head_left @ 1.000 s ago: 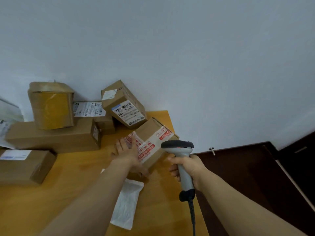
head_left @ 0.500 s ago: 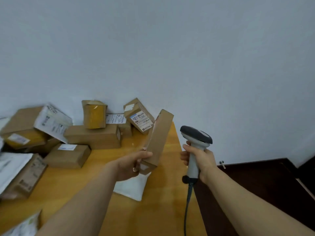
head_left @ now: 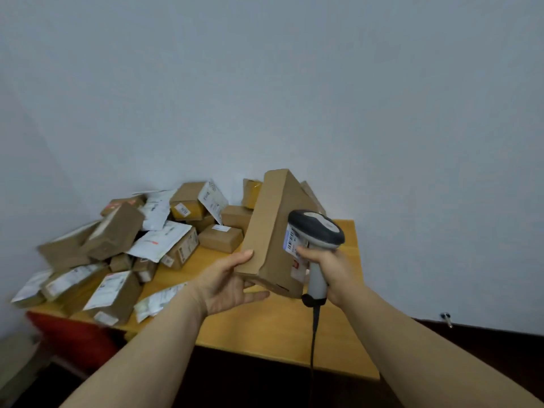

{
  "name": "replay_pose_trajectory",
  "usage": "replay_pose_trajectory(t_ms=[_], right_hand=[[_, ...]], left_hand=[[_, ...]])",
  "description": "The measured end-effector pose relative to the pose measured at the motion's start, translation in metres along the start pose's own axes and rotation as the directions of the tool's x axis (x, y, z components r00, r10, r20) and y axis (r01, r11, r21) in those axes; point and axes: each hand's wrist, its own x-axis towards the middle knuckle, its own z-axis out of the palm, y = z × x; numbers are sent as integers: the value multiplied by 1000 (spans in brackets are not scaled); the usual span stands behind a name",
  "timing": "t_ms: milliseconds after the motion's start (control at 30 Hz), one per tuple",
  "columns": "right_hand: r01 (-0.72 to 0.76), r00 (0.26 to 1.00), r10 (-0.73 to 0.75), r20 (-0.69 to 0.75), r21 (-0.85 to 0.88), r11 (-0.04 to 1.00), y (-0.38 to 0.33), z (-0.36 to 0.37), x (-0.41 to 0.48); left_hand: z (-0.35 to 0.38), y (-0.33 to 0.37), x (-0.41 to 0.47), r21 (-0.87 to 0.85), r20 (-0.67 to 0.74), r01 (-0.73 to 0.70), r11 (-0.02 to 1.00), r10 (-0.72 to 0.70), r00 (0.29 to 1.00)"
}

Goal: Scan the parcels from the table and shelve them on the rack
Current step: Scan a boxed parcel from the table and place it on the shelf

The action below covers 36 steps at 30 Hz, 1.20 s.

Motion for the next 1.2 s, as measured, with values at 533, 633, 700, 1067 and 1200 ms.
replay_pose_trajectory(t_ms=[533,633,700,1067,1200], right_hand=[[32,999,-29,44,-54,998,-2,113,-65],[56,994,-37,101,-194,979,1,122,-76],[33,985,10,170,-248,968,2,127,-85],[-38,947,187,261,-487,873,8,151,-99],[-11,941,182,286,-510,860,7,153,-99]], left_hand=[[-46,62,-113,485,-428,-46,873,282,858],[-69,76,-128,483,-568,-123,867,417,710],[-82,80,-134,527,-605,-122,841,472,642],[-131,78,-161,557,-702,-95,825,529,477],[-140,79,-164,548,-723,-94,832,527,446]])
